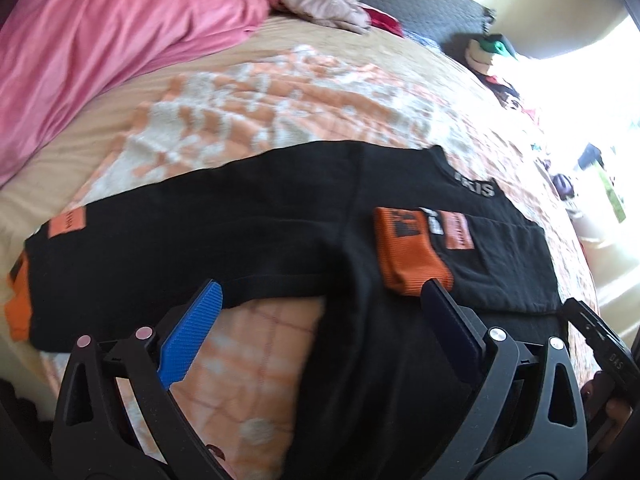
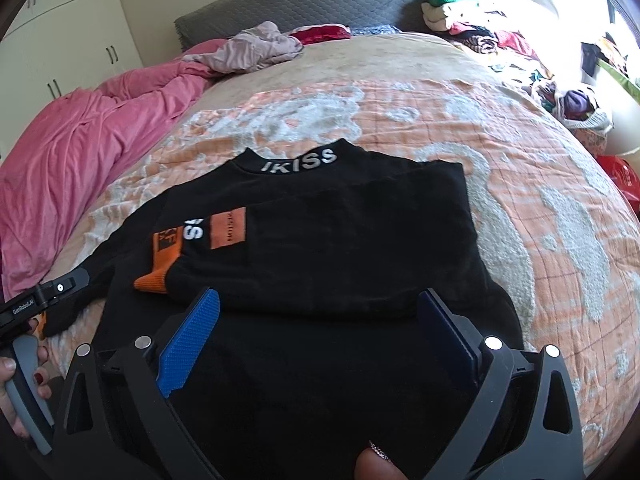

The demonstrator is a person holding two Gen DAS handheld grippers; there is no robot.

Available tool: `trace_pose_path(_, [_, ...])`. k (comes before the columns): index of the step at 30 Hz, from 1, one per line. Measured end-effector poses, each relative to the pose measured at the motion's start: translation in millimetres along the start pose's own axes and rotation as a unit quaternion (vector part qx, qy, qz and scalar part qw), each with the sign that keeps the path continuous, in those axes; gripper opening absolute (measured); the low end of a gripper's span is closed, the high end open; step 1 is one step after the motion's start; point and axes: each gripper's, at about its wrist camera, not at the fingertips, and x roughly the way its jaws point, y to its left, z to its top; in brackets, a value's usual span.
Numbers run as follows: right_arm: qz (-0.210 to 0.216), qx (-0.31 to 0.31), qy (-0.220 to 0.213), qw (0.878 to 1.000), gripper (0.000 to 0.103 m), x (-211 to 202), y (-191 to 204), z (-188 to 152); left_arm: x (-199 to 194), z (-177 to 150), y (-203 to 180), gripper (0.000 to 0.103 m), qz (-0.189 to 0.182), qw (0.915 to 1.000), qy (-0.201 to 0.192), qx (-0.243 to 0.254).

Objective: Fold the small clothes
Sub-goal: 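Move the left tool to the orange cuff of the other sleeve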

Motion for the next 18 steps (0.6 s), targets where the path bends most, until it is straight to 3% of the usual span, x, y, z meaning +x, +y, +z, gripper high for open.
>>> trace_pose_path(18, [0.053,-0.098,0.004,0.994,0.098,10,95,7,-32,-17,91,0.093,0.043,0.9961,-0.007,-0.077])
